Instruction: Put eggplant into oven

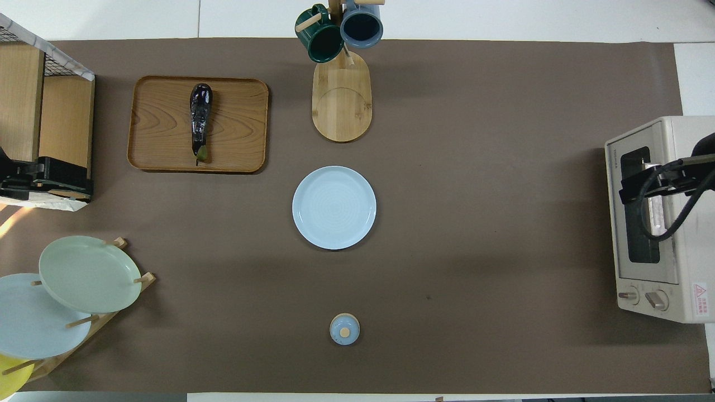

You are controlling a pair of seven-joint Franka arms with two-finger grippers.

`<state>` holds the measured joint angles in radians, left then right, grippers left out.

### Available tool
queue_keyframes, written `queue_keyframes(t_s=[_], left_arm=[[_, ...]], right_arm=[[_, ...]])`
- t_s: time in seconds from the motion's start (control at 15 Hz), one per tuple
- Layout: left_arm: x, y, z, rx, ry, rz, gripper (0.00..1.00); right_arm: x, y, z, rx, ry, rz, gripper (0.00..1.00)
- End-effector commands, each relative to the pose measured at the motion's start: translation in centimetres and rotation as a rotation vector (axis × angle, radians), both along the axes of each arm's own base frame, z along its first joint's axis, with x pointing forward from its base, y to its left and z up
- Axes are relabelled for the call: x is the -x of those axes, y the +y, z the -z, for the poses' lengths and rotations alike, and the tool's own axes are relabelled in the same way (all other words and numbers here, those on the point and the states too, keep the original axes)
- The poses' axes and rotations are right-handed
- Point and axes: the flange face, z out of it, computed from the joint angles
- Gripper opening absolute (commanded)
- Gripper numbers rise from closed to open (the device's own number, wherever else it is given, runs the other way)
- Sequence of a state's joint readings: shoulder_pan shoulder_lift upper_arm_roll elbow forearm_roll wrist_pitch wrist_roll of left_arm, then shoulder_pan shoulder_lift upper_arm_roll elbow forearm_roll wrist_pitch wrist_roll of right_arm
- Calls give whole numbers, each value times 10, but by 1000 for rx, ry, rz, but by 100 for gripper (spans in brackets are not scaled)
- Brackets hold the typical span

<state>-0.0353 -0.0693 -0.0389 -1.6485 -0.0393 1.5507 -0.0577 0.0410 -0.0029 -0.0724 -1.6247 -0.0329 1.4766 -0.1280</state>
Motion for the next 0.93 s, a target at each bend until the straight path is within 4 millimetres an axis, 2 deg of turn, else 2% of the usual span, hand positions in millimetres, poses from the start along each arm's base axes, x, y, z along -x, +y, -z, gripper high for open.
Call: queue_keyframes(t_s=[0.0, 0.33, 0.73, 0.87], left_arm=[[-9, -1, 12, -8, -19, 2, 100], [-48, -9, 56, 22, 4, 1, 100], [-114, -25, 146, 42, 25, 10, 100], [-128, -41, 174, 43, -8, 36, 100]], right_arm=[[5, 0, -2, -21, -7, 18, 100], [5, 0, -2, -21, -7, 18, 100], [5, 0, -2, -21, -7, 18, 100], [5, 0, -3, -21, -8, 19, 100]])
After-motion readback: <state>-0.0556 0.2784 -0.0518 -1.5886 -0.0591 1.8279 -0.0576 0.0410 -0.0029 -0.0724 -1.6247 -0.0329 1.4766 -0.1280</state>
